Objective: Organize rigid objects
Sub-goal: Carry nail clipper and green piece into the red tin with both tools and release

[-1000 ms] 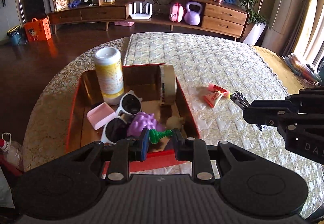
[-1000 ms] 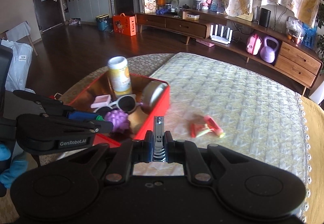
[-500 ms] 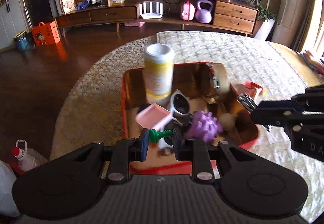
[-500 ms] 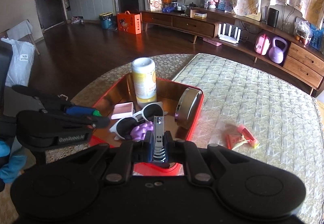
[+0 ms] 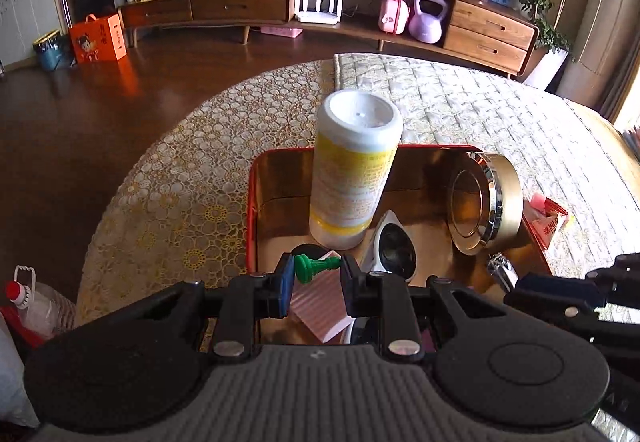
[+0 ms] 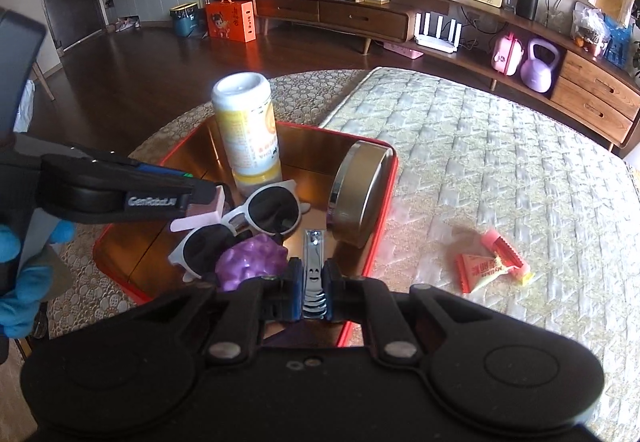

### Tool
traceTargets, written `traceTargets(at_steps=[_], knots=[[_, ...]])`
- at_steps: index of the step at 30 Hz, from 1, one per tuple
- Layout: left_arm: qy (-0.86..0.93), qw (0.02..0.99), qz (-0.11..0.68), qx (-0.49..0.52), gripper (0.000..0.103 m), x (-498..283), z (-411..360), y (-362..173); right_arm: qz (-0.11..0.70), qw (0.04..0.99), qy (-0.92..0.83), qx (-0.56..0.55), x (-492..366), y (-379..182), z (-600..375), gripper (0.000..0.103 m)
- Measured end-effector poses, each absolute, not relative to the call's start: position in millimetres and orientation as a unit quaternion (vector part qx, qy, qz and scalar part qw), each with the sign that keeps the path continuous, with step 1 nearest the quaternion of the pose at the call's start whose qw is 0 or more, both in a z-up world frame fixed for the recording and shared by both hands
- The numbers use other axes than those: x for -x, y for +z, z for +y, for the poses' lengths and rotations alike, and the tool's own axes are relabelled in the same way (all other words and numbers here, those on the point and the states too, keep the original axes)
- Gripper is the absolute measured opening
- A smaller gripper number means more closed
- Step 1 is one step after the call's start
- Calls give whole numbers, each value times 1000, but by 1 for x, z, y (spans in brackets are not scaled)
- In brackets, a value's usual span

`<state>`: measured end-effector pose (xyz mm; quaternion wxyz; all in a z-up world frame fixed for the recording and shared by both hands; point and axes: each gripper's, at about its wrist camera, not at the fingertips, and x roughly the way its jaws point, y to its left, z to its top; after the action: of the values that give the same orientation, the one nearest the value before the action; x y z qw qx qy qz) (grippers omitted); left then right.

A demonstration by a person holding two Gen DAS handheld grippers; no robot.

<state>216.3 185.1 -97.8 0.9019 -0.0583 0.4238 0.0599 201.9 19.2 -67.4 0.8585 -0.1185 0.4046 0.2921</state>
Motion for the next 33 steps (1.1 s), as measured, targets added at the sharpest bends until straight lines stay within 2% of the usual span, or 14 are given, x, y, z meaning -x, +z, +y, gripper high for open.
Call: traceTargets(at_steps=[12,15,19,28,33], knots=[[65,903,421,59,24,-227,182,-104,417,851,298,117,-202,-76,22,11],[67,902,421,62,24,-228,182,-103,414,852,300,107,-200,-74,21,19],[69,903,420,64,24,-227,182,-103,411,854,304,99,-197,-68,19,21],[72,901,423,64,25,-218,182,-102,410,854,309,87,-188,-64,11,37],[60,902,421,72,39,-209,182,-99,402,855,317,85,-180,-58,9,49]])
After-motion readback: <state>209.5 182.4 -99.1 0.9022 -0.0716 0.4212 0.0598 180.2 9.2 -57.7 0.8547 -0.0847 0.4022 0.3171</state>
